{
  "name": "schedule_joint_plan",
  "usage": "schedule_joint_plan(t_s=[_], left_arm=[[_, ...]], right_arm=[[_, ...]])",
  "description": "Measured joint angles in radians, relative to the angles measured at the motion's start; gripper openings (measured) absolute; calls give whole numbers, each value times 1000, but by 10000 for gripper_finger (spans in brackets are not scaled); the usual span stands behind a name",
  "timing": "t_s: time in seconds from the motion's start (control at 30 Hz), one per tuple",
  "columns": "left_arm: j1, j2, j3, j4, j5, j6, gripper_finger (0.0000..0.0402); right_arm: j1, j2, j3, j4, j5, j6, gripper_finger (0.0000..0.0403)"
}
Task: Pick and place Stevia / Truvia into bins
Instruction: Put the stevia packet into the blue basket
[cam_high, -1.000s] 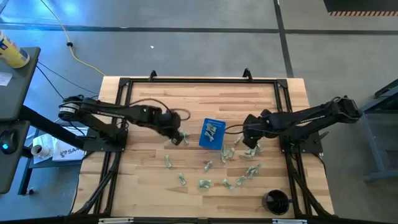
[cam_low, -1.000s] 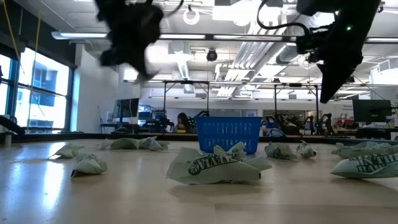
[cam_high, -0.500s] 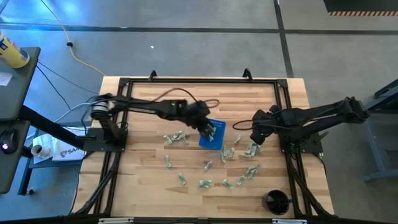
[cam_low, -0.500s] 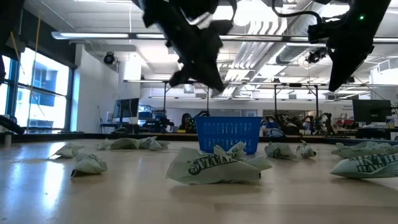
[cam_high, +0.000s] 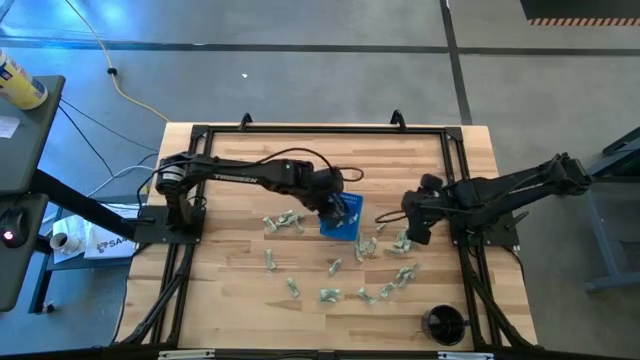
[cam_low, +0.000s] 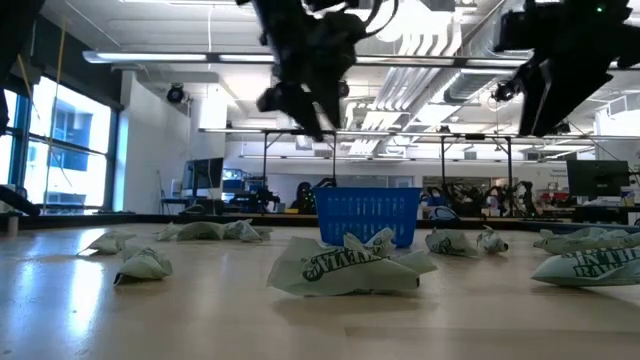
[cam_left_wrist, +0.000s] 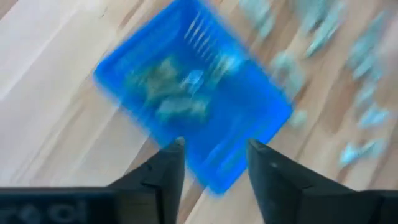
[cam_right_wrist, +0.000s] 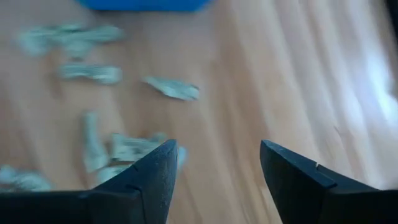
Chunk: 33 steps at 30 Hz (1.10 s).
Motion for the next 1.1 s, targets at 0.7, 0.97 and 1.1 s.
schedule_joint_plan(t_s=[0.7,0.97,1.1], left_arm=[[-239,-294,-386,-147,-119,-518,207],[-242,-537,-695,135,-118,-729,205],[-250,-607,-777,198,-119,-803,204]], right_arm=[[-48,142,-2,148,-52,-458,222],[-82,273,-2,266,-169,-689,223],[-95,376,-2,291,-197,-733,223]])
